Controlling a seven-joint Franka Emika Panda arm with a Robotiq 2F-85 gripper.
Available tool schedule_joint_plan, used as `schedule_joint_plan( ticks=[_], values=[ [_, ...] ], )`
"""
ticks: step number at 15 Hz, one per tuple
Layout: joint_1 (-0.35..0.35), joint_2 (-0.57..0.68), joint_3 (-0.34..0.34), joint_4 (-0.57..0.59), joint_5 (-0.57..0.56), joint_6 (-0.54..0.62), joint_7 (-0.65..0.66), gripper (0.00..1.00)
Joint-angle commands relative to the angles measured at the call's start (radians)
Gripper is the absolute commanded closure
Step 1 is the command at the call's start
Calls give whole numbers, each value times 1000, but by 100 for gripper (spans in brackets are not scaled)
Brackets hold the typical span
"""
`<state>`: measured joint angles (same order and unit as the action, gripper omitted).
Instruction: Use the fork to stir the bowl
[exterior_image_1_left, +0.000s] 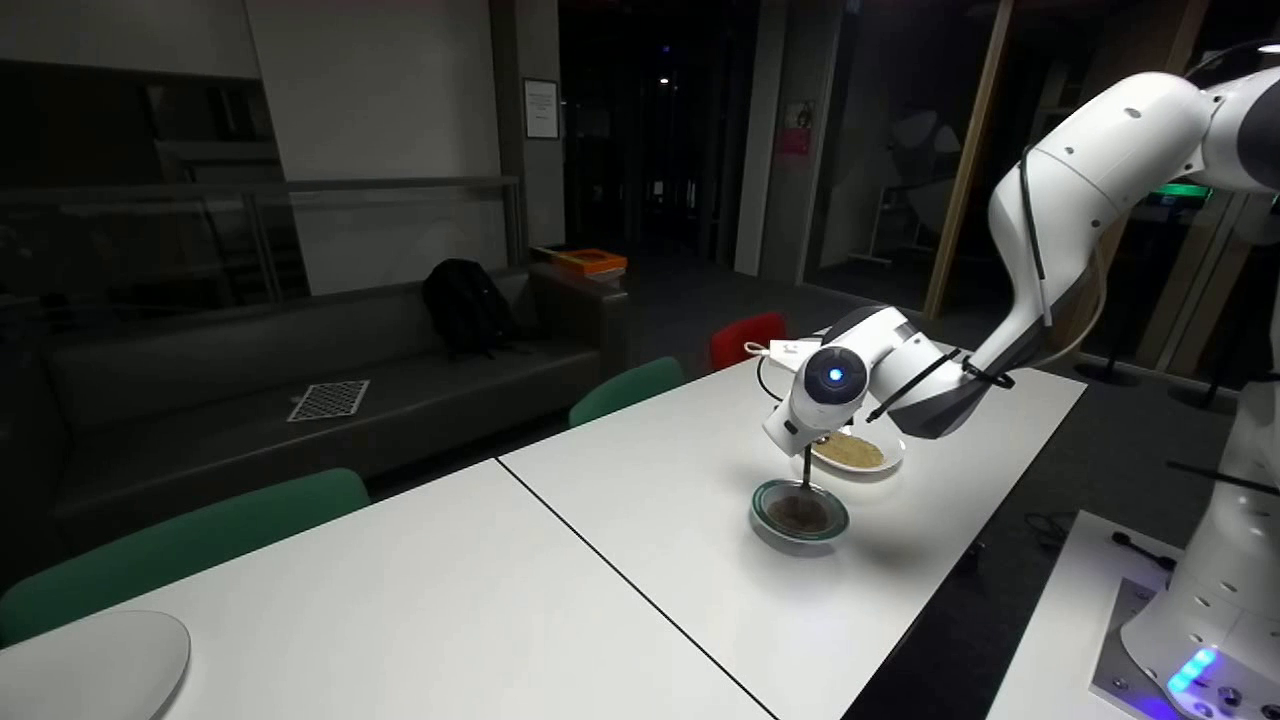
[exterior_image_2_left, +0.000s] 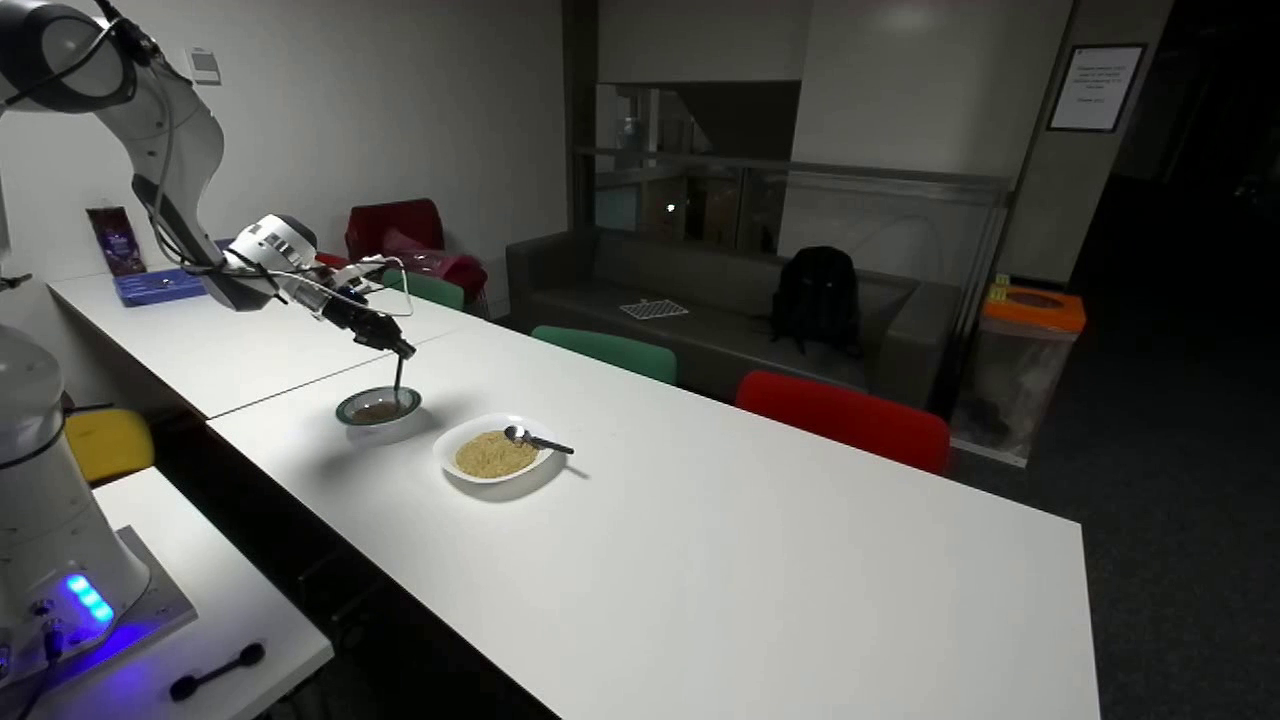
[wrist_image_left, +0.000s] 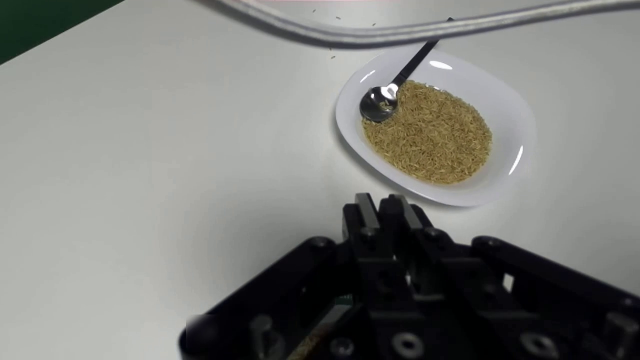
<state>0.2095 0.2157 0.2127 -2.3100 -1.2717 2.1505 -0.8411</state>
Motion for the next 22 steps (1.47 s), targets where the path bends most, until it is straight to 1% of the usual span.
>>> schedule_joint_plan(
  ticks=[1, 7, 16, 22],
  values=[
    [9, -76, 24, -64, 21, -31, -11, 97],
    [19, -99, 45, -90, 26, -21, -15, 97],
    [28, -70, 68, -60, 21, -9, -21, 97],
    [39, -54, 70, -38, 18, -15, -25, 97]
  ],
)
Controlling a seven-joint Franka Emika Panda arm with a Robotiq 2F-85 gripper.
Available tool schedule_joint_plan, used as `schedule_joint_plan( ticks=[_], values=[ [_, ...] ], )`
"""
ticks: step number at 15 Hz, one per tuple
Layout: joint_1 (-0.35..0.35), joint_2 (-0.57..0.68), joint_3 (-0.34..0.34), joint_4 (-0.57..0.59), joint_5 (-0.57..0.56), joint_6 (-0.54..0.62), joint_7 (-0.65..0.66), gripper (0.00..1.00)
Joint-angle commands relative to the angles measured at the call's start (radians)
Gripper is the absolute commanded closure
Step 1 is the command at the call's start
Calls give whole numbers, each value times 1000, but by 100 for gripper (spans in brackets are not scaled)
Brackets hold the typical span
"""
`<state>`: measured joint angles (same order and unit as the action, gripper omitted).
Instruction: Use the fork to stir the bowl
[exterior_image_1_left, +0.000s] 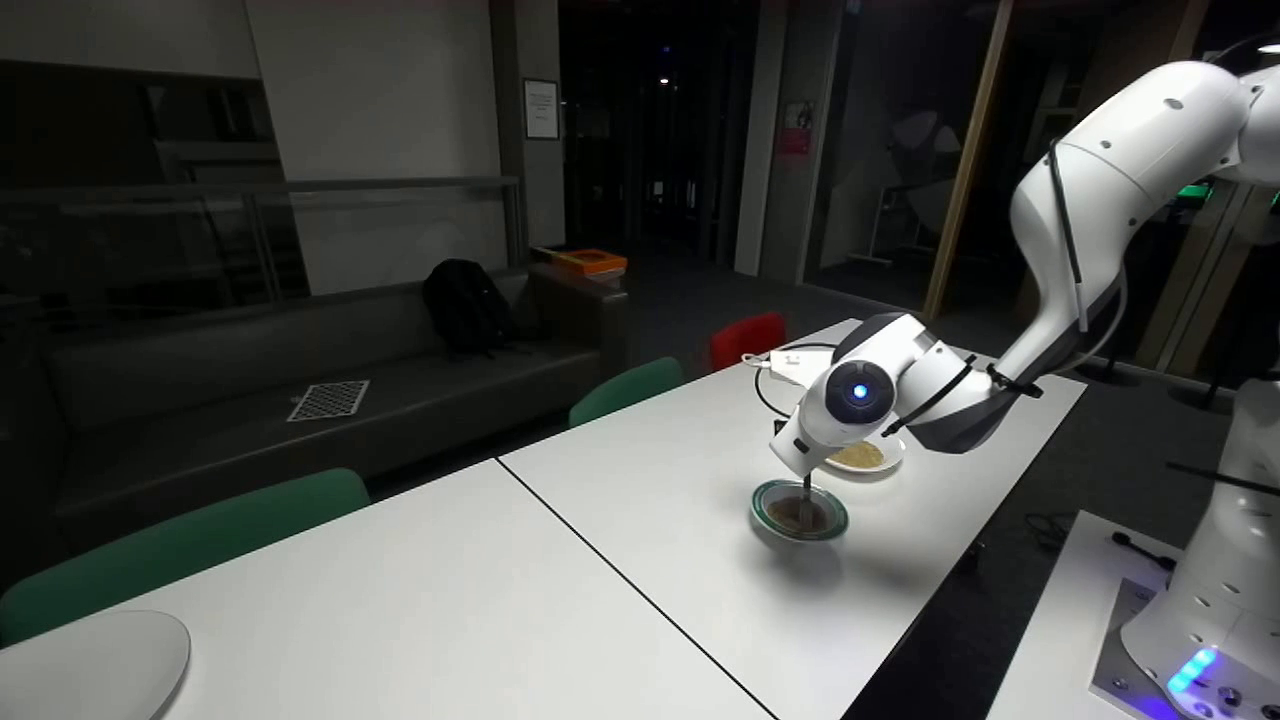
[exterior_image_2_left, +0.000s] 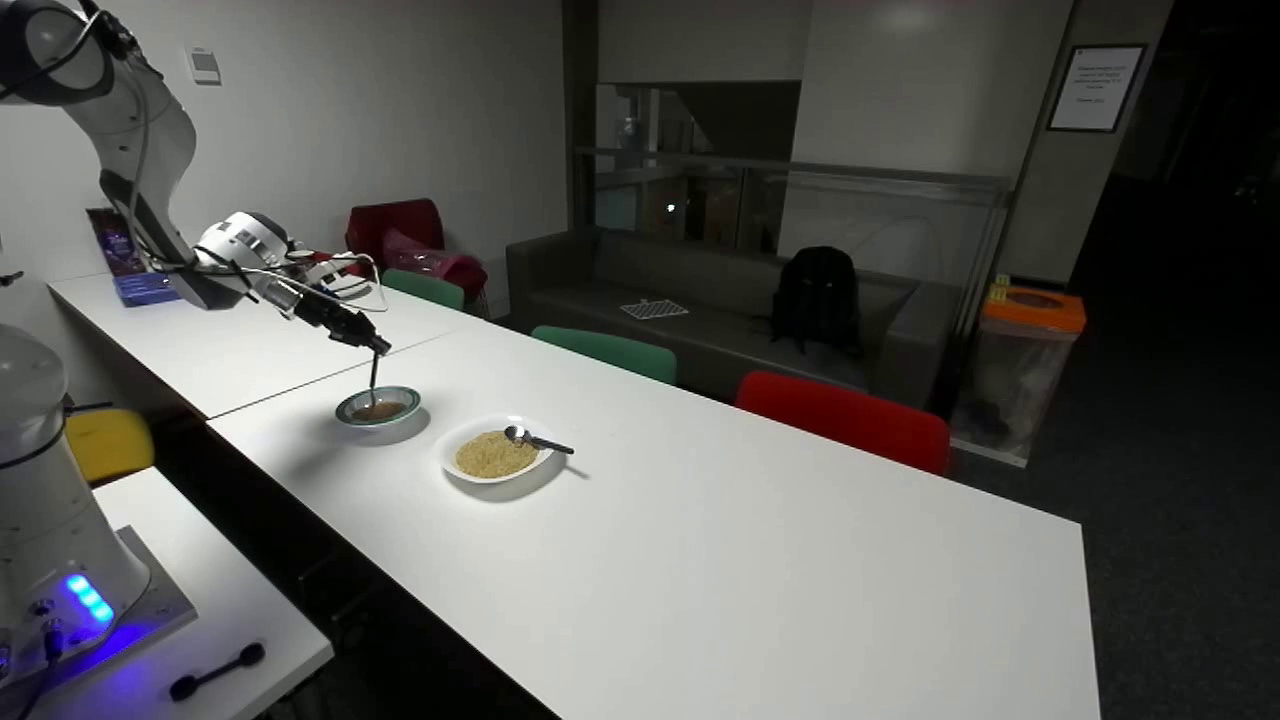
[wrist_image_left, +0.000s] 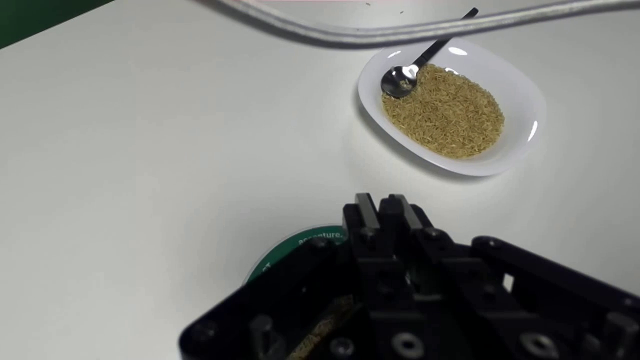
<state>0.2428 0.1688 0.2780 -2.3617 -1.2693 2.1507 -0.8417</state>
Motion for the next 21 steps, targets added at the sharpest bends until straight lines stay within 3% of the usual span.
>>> schedule_joint_plan(
  ticks=[1, 21],
  values=[
    [7, -3, 5, 20, 15, -16, -25, 97],
    [3, 91, -6, 130, -8, -9, -19, 97]
  ],
)
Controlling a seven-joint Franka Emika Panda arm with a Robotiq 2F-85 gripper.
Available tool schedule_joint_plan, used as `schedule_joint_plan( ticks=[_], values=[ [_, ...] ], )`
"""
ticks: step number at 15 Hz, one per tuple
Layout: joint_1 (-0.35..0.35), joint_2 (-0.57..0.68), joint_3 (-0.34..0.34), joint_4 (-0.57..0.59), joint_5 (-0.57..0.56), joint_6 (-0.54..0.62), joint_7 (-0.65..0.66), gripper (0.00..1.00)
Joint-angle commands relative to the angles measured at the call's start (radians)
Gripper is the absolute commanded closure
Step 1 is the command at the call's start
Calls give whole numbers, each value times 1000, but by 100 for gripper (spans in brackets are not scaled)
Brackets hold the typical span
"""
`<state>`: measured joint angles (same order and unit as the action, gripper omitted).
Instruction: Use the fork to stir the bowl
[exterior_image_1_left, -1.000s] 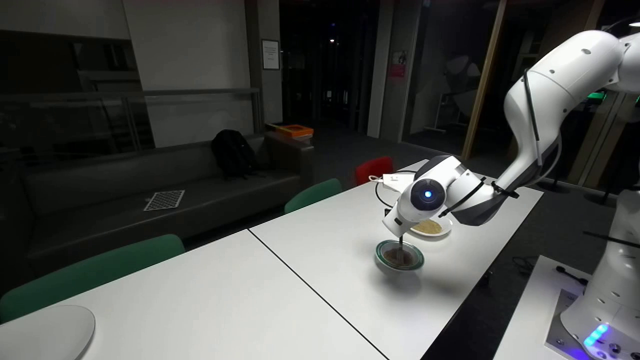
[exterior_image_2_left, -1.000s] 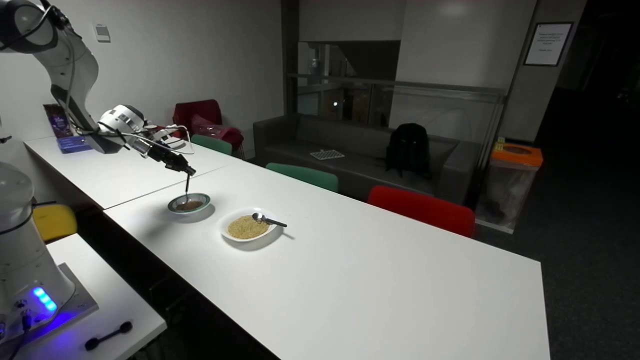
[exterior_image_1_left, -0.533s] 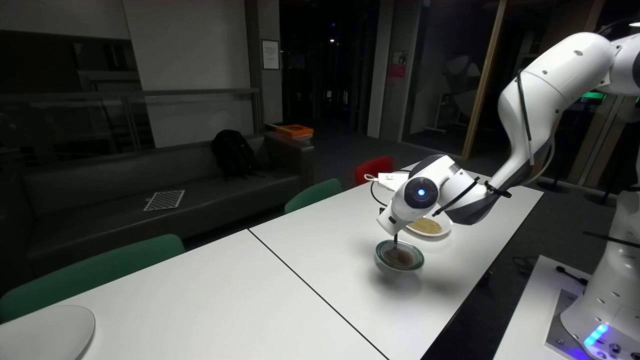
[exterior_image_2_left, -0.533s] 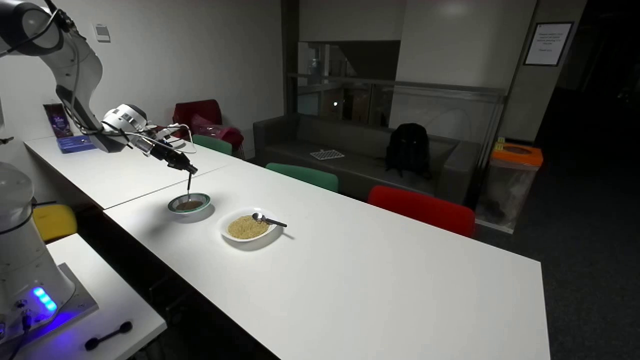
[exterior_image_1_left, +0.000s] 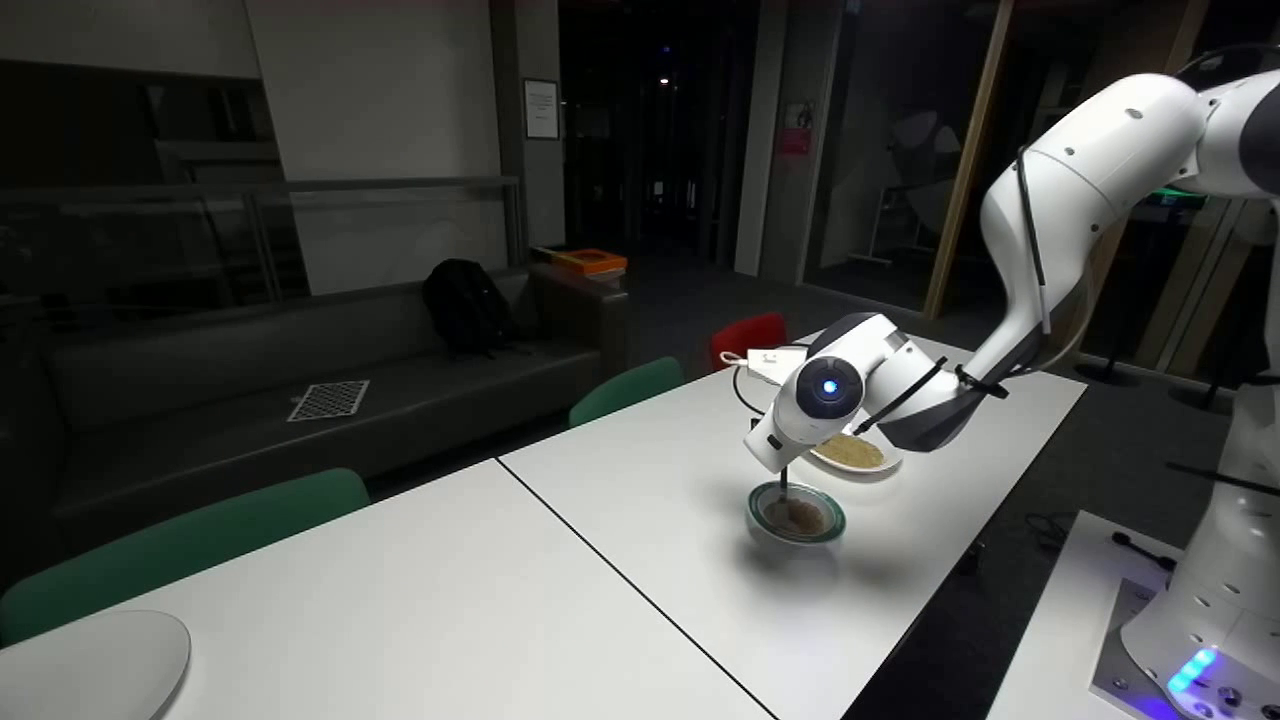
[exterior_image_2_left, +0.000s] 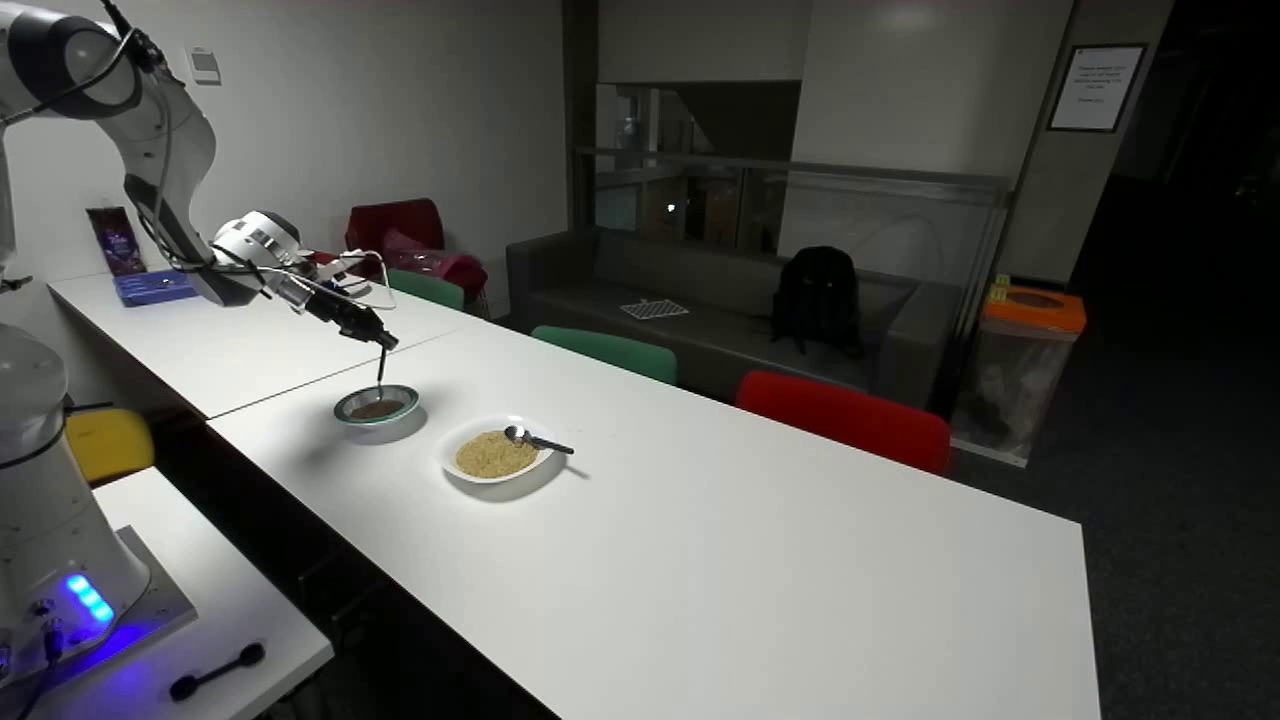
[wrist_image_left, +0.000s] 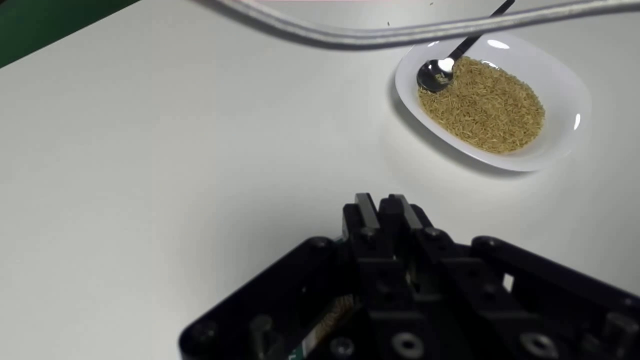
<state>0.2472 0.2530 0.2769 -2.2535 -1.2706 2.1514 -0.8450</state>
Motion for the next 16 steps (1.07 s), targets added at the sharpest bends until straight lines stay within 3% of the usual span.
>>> schedule_joint_plan(
  ticks=[1, 16],
  values=[
    [-1, 9, -6, 25, -9, -12, -14, 97],
    [-16, -5, -34, 23, -14, -11, -9, 97]
  ],
)
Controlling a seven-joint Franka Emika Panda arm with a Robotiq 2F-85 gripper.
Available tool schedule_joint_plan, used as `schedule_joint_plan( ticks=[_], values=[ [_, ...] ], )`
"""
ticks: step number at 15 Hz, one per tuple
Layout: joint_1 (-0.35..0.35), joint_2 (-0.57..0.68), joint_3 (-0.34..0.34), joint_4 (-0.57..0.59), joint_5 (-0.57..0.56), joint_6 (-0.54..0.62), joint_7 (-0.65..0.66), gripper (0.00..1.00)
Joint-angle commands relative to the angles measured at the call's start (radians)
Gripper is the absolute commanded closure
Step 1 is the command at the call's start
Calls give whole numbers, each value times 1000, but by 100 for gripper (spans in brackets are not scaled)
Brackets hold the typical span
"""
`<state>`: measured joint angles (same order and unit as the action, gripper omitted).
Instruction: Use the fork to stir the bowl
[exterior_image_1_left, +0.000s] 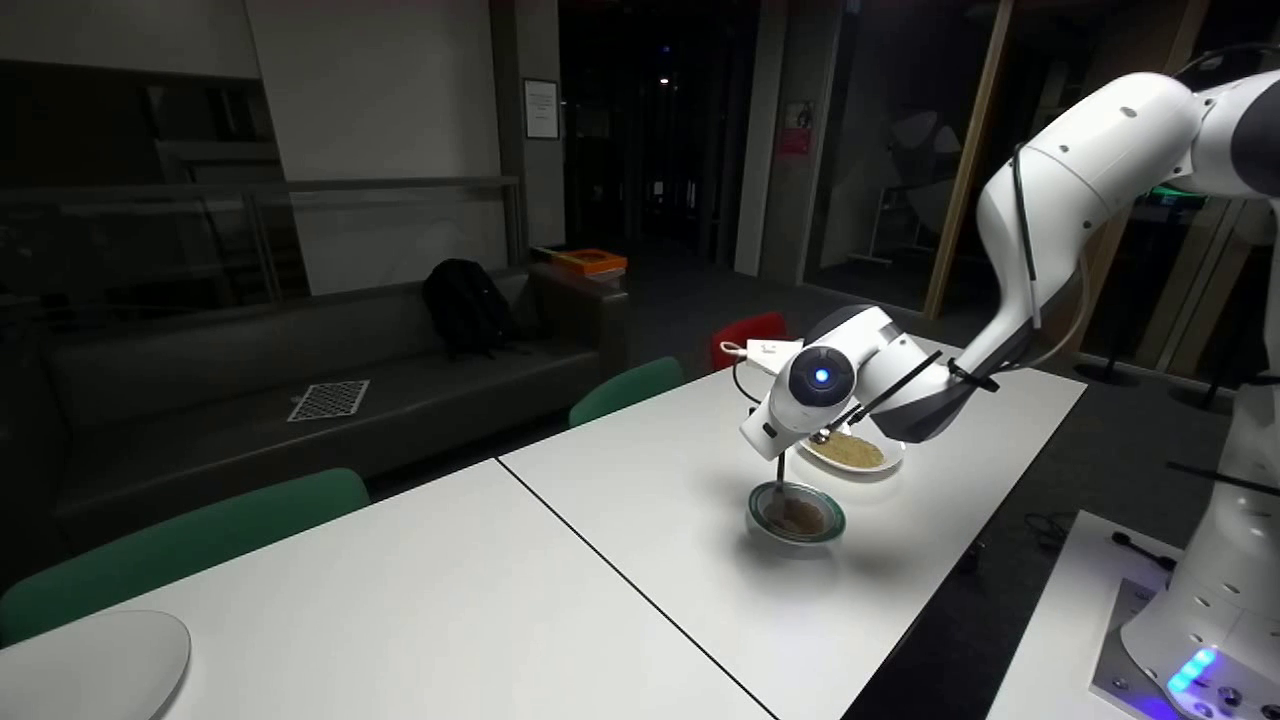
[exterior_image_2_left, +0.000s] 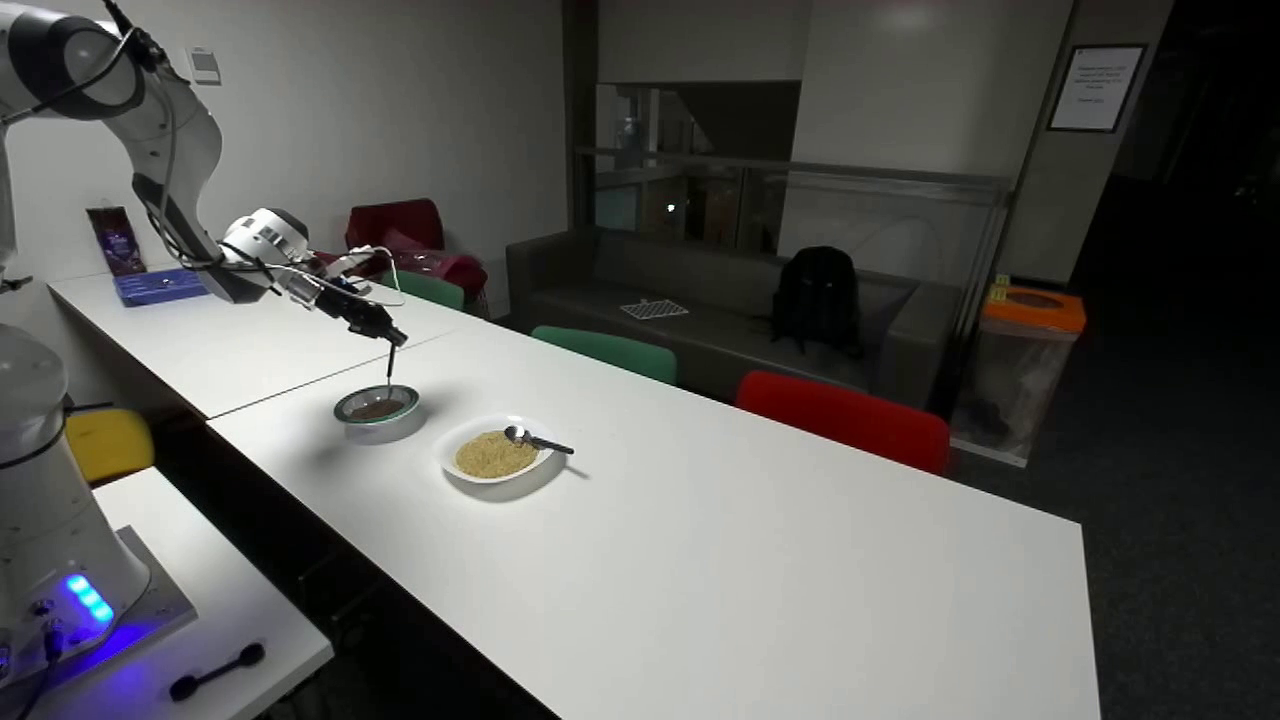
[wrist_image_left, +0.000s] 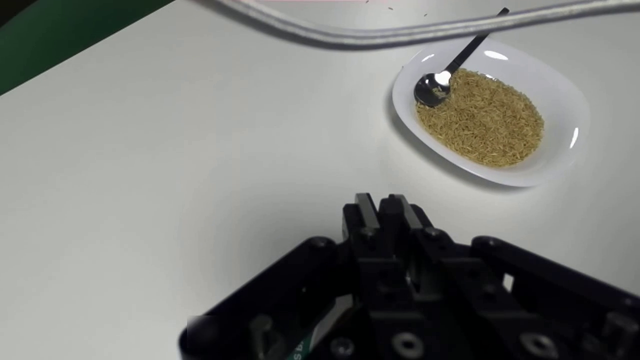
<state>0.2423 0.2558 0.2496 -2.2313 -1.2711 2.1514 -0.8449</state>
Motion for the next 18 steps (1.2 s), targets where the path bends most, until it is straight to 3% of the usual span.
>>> schedule_joint_plan(
  ticks=[1, 18],
  values=[
    [-14, -9, -10, 0, -12, -11, -9, 97],
    [-44, -64, -37, -76, -2, -9, 0, 97]
  ],
)
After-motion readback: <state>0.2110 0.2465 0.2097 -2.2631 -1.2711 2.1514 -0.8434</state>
